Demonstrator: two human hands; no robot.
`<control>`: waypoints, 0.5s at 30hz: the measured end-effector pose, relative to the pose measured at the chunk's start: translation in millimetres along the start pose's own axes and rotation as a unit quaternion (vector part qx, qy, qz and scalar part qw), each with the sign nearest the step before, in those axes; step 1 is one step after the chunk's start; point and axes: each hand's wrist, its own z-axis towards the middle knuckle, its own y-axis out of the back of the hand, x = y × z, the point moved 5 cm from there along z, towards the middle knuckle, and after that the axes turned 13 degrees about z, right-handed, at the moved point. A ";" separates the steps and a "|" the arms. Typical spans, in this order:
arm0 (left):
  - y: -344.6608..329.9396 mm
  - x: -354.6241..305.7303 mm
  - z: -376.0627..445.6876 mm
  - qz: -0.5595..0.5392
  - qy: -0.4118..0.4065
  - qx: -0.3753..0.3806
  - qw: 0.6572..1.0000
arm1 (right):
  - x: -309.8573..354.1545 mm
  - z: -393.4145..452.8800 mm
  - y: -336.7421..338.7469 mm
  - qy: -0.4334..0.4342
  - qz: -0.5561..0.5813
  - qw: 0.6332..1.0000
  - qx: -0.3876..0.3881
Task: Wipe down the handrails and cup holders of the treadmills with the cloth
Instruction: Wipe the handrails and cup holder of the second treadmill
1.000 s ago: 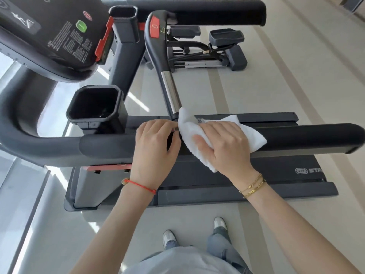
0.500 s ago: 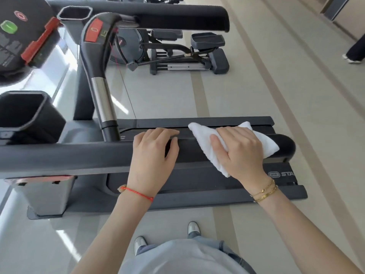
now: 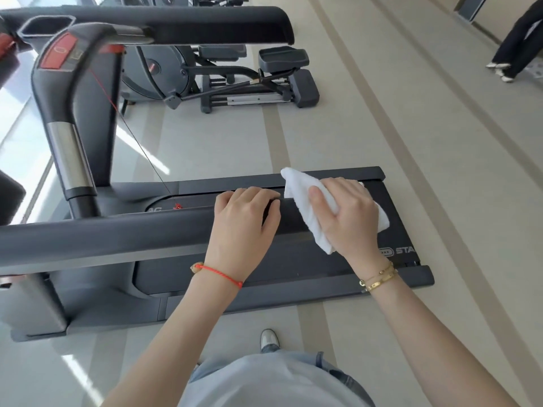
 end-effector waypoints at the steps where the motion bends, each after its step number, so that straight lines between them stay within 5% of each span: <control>1: -2.3 -5.4 1.9 0.003 -0.003 0.002 1.000 | -4.2 0.5 1.9 -0.026 0.018 0.999 -0.005; 4: -7.4 -15.7 5.7 0.020 -0.007 0.009 1.000 | -19.7 -0.4 5.8 -0.101 0.100 0.990 -0.002; 9: -9.5 -20.2 5.3 0.048 -0.009 0.002 0.999 | -47.7 -8.2 8.0 -0.270 0.286 0.919 0.021; 15: -9.0 -19.4 5.1 0.049 -0.016 -0.007 0.999 | -35.4 -31.2 15.9 -0.219 0.247 0.944 -0.008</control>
